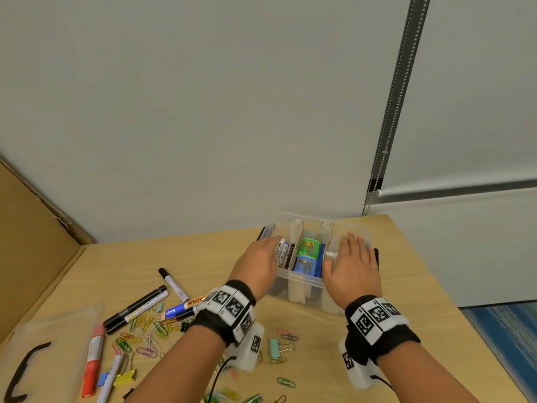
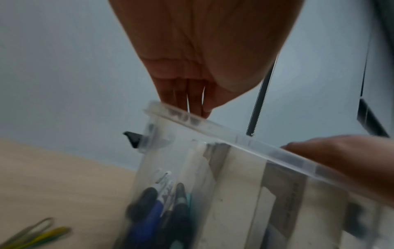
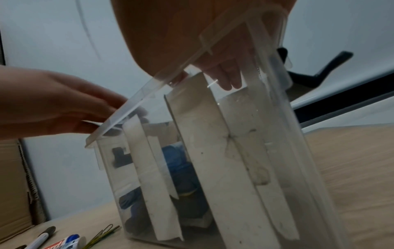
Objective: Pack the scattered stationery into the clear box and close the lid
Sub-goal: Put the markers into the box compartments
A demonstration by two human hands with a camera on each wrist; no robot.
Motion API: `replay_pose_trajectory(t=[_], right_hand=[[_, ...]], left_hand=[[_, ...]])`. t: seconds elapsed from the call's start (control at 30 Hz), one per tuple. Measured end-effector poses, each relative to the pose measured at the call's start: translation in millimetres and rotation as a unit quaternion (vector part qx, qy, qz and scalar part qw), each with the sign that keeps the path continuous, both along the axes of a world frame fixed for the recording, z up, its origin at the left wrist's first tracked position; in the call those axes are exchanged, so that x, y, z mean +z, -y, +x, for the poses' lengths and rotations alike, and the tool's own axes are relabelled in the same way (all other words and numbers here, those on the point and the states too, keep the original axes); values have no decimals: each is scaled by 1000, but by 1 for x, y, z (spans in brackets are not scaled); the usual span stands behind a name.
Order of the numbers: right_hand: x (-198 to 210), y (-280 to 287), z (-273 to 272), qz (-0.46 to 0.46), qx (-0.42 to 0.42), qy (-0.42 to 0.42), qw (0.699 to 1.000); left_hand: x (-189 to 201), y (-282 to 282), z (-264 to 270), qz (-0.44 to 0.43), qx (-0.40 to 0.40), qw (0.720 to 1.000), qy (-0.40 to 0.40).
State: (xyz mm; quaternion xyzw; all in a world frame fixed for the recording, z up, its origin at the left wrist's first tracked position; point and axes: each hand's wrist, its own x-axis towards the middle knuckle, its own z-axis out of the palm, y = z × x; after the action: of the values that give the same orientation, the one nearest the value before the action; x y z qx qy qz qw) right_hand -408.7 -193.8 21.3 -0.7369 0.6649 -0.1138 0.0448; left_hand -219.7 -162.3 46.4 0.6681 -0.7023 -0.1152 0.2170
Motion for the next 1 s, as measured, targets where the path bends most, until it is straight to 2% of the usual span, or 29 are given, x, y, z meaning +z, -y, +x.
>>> replay_pose_trajectory(t=[0.1, 0.3, 0.4, 0.53, 0.67, 0.77, 0.9, 1.0], right_hand=[[-2, 0, 0, -10, 7, 1, 1000], [4, -6, 6, -32, 31, 9, 999], [9, -22, 24, -93, 91, 34, 991], [5, -49, 64, -176, 216, 76, 957], [-9, -63, 114, -134, 319, 75, 935], [-26, -61, 153, -77, 369, 17, 926], [-47, -52, 190, 33, 351, -83, 932], [-58, -49, 203, 69, 330, -130, 932]], left_hand=[[-11, -31, 26, -43, -5, 999, -18], [-41, -92, 85, 12, 41, 999, 19], [-51, -113, 117, 36, 77, 996, 37], [-57, -120, 162, 71, 132, 985, 84], [-59, -102, 192, 107, 140, 975, 132], [-59, -81, 202, 123, 94, 974, 168], [-64, -63, 196, 176, 25, 965, 192], [-75, -57, 192, 174, 12, 965, 197]])
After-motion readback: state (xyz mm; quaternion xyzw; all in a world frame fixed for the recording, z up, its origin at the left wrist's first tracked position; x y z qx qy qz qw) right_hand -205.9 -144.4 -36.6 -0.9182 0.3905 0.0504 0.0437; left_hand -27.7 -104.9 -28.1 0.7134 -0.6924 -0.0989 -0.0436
